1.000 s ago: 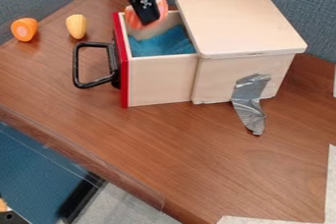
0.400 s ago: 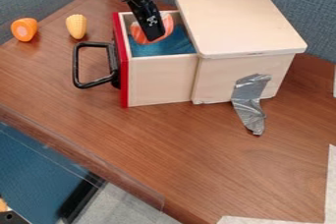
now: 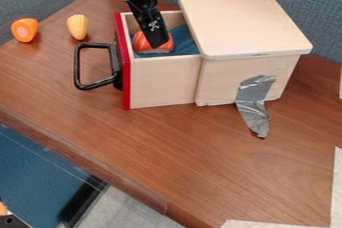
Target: Pick up the object and place it in the drawer
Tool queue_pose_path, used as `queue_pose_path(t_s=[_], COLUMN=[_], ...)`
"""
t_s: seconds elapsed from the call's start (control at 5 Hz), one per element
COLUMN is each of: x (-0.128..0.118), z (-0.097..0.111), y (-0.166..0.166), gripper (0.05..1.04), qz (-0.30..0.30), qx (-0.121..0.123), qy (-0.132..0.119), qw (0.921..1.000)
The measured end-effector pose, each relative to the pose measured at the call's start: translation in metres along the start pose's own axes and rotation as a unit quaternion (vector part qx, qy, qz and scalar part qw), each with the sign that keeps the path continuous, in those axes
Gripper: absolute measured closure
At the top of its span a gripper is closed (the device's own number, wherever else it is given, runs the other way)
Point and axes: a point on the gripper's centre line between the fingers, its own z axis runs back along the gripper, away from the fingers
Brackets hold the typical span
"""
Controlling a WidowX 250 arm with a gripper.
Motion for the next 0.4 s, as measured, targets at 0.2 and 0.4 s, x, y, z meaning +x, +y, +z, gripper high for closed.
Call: queue_pose_path(t_s=[0.2,0.4], x=[0.001,-0.011], z=[0.045,0.093], y=[0.015,0.032], gripper=[0.080,0.083], qz=[0.025,0.035], qx=[0.016,0.052], qy=[-0.058,-0.082], qw=[0.9978,0.9946])
